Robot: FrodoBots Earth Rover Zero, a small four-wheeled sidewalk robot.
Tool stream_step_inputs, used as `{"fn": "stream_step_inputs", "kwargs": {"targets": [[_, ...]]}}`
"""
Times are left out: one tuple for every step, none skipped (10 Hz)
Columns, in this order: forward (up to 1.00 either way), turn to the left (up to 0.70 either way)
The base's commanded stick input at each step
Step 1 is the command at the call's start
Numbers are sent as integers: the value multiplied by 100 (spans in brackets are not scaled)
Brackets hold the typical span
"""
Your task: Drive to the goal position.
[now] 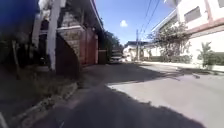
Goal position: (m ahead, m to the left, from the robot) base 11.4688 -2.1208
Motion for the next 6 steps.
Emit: {"fn": "stream_step_inputs", "kwargs": {"targets": [[70,0],[70,0],[70,0],[70,0],[70,0],[70,0]]}}
